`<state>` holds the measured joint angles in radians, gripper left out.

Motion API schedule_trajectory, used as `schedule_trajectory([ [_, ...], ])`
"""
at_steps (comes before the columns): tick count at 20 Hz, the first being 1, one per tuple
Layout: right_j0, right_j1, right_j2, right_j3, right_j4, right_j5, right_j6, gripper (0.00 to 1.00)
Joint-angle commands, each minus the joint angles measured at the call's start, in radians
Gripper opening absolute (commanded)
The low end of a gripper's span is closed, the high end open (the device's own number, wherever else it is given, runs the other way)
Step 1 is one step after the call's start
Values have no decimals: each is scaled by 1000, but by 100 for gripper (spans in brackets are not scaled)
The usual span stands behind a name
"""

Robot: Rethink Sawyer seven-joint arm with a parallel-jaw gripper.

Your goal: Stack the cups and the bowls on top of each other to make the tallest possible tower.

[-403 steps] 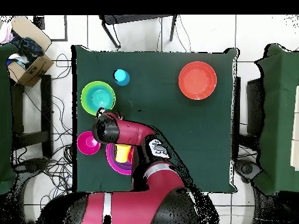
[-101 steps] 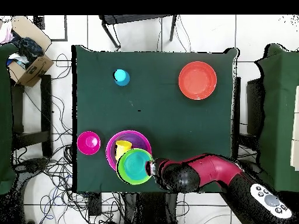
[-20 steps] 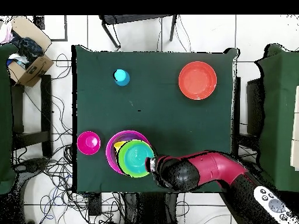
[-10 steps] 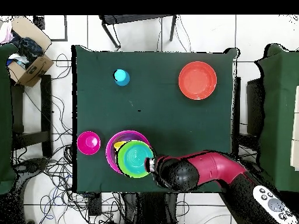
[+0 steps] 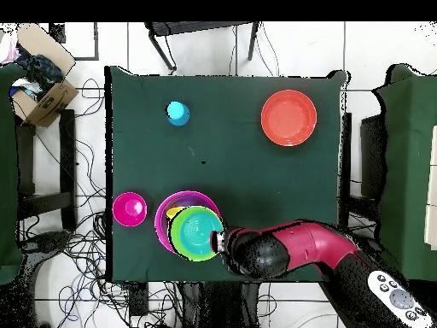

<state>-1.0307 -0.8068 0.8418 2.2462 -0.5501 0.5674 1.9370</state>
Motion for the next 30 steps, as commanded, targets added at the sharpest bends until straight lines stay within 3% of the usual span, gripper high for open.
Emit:
schedule_trajectory([
  [1,48,76,7,-49,-25,9,-69,0],
  [17,78,134,-58,-81,-100,-13,-67,0],
  [30,55,128,-50,-87,-96,25,-91,0],
])
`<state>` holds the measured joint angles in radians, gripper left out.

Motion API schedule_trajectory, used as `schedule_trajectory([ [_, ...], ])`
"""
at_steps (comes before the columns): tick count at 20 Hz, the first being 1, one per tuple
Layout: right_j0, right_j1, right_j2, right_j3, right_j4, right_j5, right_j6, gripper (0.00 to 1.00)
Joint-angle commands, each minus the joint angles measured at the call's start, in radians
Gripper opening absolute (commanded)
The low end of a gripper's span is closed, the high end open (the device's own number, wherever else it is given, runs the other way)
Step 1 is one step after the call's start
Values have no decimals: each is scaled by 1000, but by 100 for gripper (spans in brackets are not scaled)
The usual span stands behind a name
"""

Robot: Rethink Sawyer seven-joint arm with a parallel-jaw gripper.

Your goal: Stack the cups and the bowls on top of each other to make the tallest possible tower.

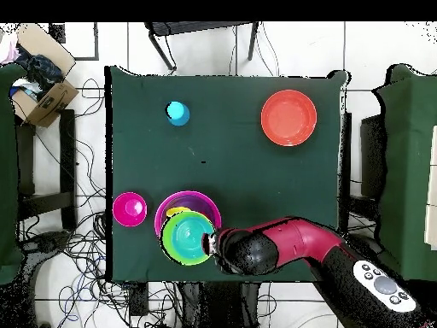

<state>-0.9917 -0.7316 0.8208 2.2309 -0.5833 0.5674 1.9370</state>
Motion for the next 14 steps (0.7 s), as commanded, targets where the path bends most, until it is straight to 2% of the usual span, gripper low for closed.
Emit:
schedule_trajectory([
  [1,9,51,-26,-74,-60,34,-98,0],
  [14,-20,61,-16,-91,-65,68,-135,0],
])
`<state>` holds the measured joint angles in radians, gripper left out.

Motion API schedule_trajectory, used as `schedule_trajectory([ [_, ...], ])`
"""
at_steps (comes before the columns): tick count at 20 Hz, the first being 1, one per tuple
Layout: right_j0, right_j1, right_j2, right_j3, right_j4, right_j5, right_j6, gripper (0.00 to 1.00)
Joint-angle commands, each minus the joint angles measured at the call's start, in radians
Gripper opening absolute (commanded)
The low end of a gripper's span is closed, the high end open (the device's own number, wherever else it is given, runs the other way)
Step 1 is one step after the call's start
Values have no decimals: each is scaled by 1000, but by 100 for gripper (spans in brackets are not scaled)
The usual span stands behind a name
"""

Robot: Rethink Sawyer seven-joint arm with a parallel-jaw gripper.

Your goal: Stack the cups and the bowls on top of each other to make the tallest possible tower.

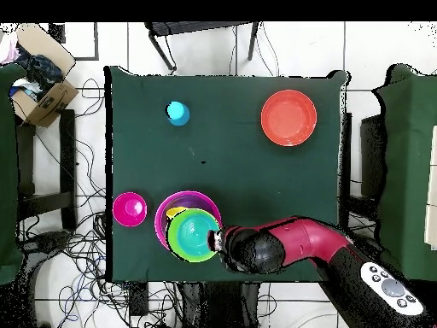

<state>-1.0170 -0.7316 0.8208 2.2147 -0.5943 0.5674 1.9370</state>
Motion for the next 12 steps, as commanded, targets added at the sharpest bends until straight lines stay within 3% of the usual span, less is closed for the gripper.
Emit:
schedule_trajectory([
  [1,3,62,-15,-77,-54,70,-138,0],
  [12,1,60,-15,-68,-55,79,-136,0],
])
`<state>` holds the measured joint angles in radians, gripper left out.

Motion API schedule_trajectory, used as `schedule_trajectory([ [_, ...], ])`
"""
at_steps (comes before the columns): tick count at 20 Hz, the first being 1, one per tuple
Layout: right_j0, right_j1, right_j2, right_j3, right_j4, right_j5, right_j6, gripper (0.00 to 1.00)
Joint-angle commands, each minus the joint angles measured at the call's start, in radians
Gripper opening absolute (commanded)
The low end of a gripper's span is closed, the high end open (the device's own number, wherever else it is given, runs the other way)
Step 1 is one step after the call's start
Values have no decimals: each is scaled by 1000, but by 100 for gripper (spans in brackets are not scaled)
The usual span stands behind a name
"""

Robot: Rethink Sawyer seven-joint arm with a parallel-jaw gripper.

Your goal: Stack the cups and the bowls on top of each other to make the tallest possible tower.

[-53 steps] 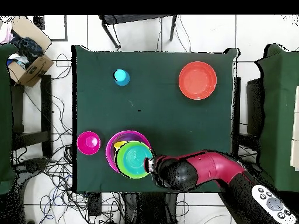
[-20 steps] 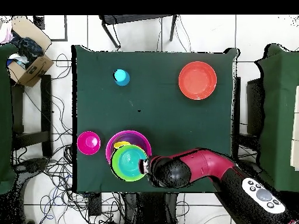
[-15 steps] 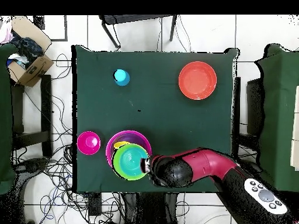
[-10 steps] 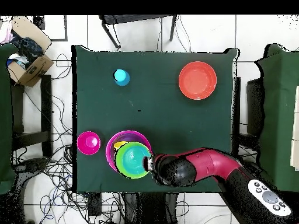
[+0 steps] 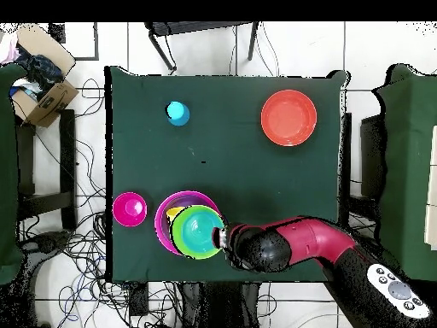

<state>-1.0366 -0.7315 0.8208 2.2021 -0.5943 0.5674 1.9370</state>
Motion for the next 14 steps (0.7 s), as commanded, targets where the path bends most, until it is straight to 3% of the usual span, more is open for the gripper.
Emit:
schedule_trajectory([
  [1,19,61,-16,-55,-55,81,-138,0],
  [14,37,72,-44,-49,-64,95,-119,0],
])
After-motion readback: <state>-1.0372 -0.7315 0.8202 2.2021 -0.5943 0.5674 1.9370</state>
